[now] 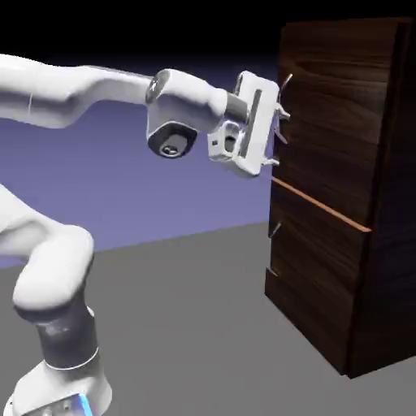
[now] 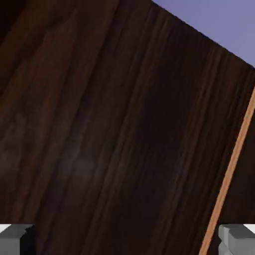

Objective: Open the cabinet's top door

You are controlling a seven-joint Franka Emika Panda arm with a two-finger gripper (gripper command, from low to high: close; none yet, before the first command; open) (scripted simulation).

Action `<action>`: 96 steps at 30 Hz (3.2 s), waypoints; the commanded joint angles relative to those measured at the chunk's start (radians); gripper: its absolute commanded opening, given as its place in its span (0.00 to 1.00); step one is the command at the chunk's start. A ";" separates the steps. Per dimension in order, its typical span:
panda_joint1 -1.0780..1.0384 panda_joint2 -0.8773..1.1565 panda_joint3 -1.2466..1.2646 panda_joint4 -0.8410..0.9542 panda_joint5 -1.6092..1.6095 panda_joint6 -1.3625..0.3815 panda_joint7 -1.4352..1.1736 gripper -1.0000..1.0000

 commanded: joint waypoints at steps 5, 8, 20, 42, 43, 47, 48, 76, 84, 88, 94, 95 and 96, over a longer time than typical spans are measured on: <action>-0.085 -0.042 0.095 0.049 0.218 -0.004 0.144 0.50; -0.136 -0.067 0.152 0.078 0.348 -0.006 0.231 0.50; -0.339 -0.167 0.379 0.196 0.870 -0.015 0.577 0.50; -0.727 -0.234 0.702 0.437 1.427 -0.064 0.922 0.00; -0.691 -0.237 0.673 0.401 1.423 -0.096 0.912 0.00; -0.546 -0.252 0.549 0.259 1.387 -0.228 0.880 0.00; -0.510 -0.257 0.515 0.224 1.372 -0.261 0.874 0.00; -0.141 -0.304 -0.499 -0.182 0.522 -1.240 0.811 0.00; -0.095 -0.089 -0.788 -0.028 0.257 -1.568 0.730 0.00; -0.038 0.054 -0.921 0.097 0.155 -1.741 0.680 0.00; 0.062 0.271 -1.092 0.303 0.064 -1.989 0.602 0.00; 0.078 0.307 -1.117 0.338 0.055 -2.029 0.588 0.00; 0.093 0.344 -1.141 0.372 0.048 -2.069 0.574 0.00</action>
